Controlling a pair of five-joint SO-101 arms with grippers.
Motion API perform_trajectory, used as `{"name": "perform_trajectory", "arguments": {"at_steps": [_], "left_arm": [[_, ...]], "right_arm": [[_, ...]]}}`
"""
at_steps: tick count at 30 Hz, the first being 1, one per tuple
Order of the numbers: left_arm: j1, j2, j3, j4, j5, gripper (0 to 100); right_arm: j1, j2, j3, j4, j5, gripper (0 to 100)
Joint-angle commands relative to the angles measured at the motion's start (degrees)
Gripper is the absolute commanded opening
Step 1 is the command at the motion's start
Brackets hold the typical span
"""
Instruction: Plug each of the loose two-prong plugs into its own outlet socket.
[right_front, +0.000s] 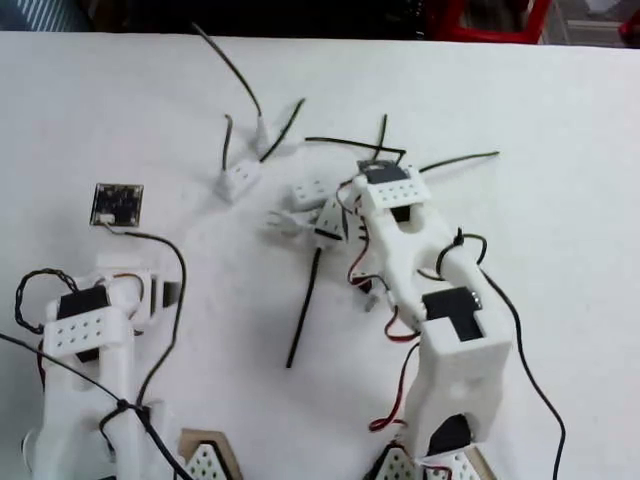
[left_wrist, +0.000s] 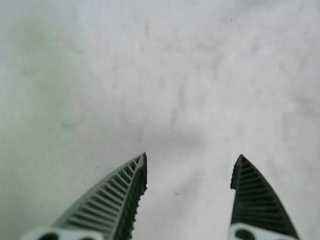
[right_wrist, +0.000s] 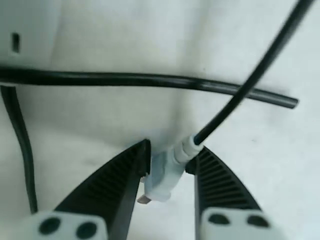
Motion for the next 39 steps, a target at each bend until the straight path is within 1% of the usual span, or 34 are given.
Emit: {"name": "perform_trajectory", "arguments": {"at_steps": [1,4,7,14,25,31,37,39], "left_arm": [[-0.4,-1.8,-0.3,-1.1,0.2,27],[-0.4,-1.8,-0.3,-1.1,0.2,27],[-0.4,-1.8,-0.3,-1.1,0.2,27],[-0.4,-1.8,-0.3,-1.1,0.2,27],[-0.4,-1.8,-0.3,-1.1,0.2,27],[-0.4,-1.8,-0.3,-1.1,0.2,27],[-0.4,-1.8,-0.3,-1.1,0.2,27],[-0.4,-1.8,-0.3,-1.1,0.2,27]], "right_arm": [[-0.6,-0.3,-0.3,-0.2,-0.5,11.5],[-0.6,-0.3,-0.3,0.0,-0.5,9.4],[-0.6,-0.4,-0.6,0.1,-0.4,1.2],[-0.6,-0.8,-0.6,3.3,-0.4,10.7],[-0.6,-0.9,-1.0,4.7,-0.4,10.9],[-0.6,-0.6,-6.2,10.1,-0.4,10.8],[-0.6,-0.3,-6.5,10.3,-0.4,10.8],[-0.6,-0.3,-6.5,10.2,-0.4,8.9]]}}
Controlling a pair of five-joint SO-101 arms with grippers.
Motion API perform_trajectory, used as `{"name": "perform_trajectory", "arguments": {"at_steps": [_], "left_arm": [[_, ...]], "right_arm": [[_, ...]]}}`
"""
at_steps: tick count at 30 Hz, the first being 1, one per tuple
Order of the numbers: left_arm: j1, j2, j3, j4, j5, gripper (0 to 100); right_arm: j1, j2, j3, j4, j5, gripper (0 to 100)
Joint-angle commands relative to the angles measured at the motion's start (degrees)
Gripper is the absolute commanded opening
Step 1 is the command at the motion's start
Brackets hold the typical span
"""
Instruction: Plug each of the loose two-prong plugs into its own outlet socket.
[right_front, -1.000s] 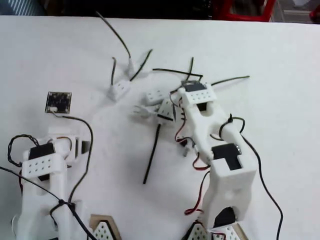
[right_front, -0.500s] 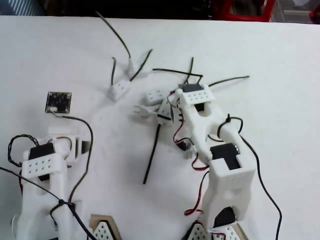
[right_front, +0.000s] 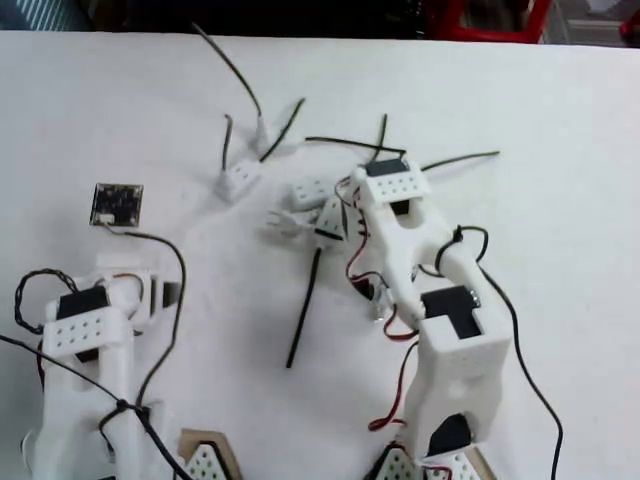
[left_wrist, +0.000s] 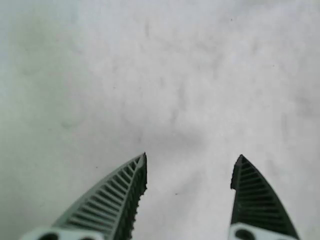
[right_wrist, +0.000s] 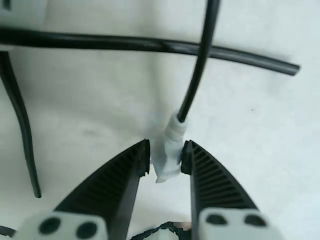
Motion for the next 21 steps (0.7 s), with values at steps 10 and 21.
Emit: {"name": "perform_trajectory", "arguments": {"at_steps": [10,21], "left_arm": [[-0.4,-1.8,-0.3,-1.1,0.2,27],[-0.4,-1.8,-0.3,-1.1,0.2,27]], "right_arm": [[-0.3,-0.3,-2.0,1.2,-0.4,1.8],[-0.2,3.6,-2.5,2.4,-0.1,1.8]]}}
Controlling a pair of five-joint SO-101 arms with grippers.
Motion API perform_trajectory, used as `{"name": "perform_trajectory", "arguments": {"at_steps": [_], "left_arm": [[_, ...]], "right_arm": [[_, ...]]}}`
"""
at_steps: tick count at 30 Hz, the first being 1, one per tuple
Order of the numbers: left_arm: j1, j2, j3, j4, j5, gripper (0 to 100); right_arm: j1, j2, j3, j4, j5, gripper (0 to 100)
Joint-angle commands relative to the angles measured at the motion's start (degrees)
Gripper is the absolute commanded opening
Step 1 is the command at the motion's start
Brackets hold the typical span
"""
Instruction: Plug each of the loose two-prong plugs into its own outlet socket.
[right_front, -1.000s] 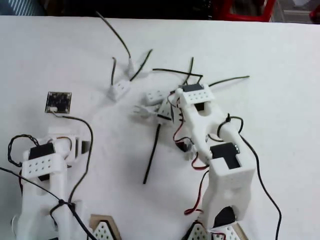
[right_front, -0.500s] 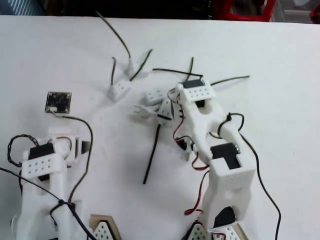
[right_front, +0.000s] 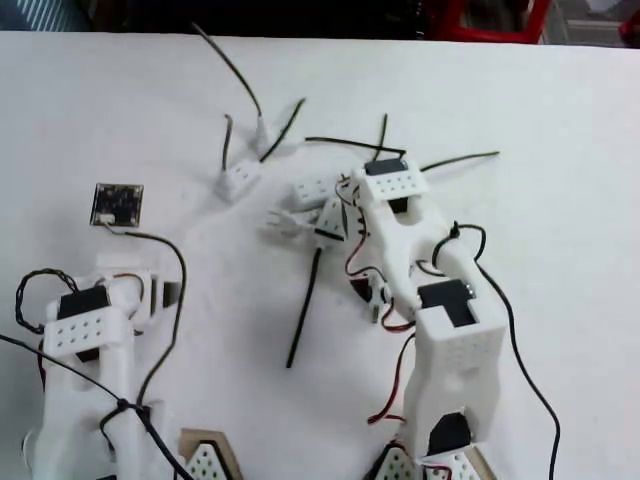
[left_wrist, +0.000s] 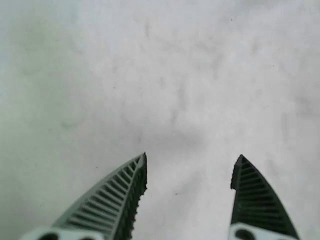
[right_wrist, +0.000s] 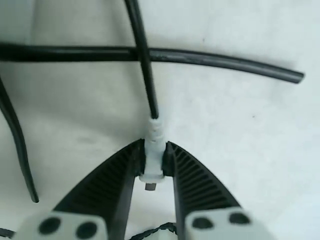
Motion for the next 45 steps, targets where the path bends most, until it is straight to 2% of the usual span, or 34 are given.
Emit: {"name": "perform_trajectory", "arguments": {"at_steps": [1,8,14,19,23,32,38,45], "left_arm": [[-0.4,-1.8,-0.3,-1.1,0.2,27],[-0.4,-1.8,-0.3,-1.1,0.2,27],[-0.4,-1.8,-0.3,-1.1,0.2,27],[-0.4,-2.0,-0.3,-1.1,0.2,27],[-0.3,-2.2,-0.3,-1.1,0.3,27],[0.9,-2.2,-3.2,-0.3,0.8,27],[8.0,-2.2,-13.0,8.6,0.9,27],[16.6,-2.2,-26.0,19.2,6.0,27]], "right_arm": [[-0.7,-1.8,-0.1,2.2,0.0,1.8],[-1.1,-15.3,-0.2,6.9,0.4,1.7],[-1.2,-30.5,0.2,7.8,6.3,1.7],[-6.7,-39.6,2.4,6.5,9.1,1.7],[-12.6,-45.1,9.9,-1.1,9.0,1.7],[-19.9,-56.3,25.7,-20.2,9.0,1.7],[-24.7,-62.9,34.8,-31.0,9.0,1.7],[-27.9,-73.4,43.8,-36.9,8.9,1.7]]}}
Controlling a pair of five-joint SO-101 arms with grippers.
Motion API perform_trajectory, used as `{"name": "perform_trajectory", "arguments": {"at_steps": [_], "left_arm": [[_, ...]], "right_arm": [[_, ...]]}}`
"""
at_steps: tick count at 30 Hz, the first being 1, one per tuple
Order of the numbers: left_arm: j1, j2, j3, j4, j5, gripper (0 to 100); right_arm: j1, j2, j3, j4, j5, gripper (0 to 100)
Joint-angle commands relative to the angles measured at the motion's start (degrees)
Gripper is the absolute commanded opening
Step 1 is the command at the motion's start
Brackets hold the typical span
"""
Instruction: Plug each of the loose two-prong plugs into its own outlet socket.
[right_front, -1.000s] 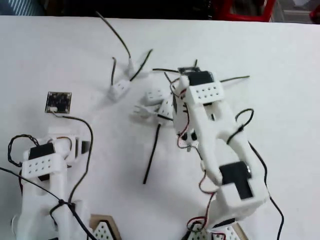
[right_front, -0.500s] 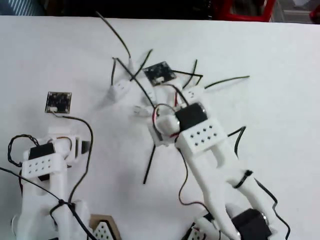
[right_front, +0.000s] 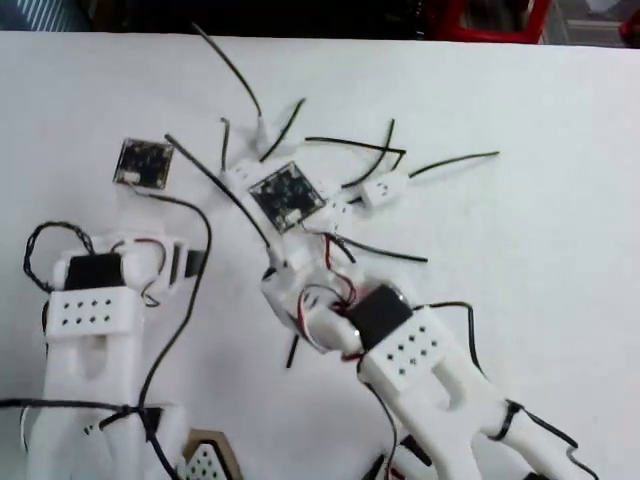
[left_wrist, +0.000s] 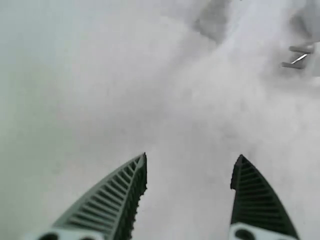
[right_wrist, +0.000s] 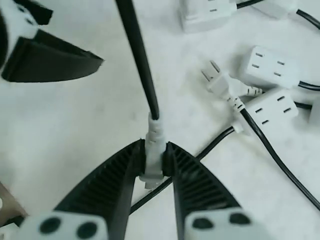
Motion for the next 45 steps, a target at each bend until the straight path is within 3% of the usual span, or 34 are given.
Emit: {"name": "perform_trajectory", "arguments": {"at_steps": [1,12,21,30,35,39,45], "left_arm": [[6.5,-2.2,-9.9,6.3,2.1,27],[21.3,-2.2,-12.7,9.0,6.1,27],[26.1,-3.1,-12.7,8.6,6.1,27],[23.5,-17.2,-11.4,8.4,6.1,27],[20.1,-18.9,-3.2,0.4,6.1,27],[18.6,-18.9,4.2,-7.9,6.1,27],[18.5,-18.9,9.0,-17.1,6.1,27]], "right_arm": [[-0.7,-6.2,2.1,-3.0,0.6,1.7],[-0.7,-11.6,11.6,-9.2,-3.9,1.7],[-0.7,-11.6,13.9,-9.5,-4.0,1.7],[-0.6,-12.1,15.4,-9.5,-4.1,1.7],[-0.1,-12.1,15.5,-9.1,-4.2,1.7],[5.9,-12.1,15.3,-9.6,-4.2,1.7],[21.8,-12.0,15.5,-18.5,-5.5,1.7]]}}
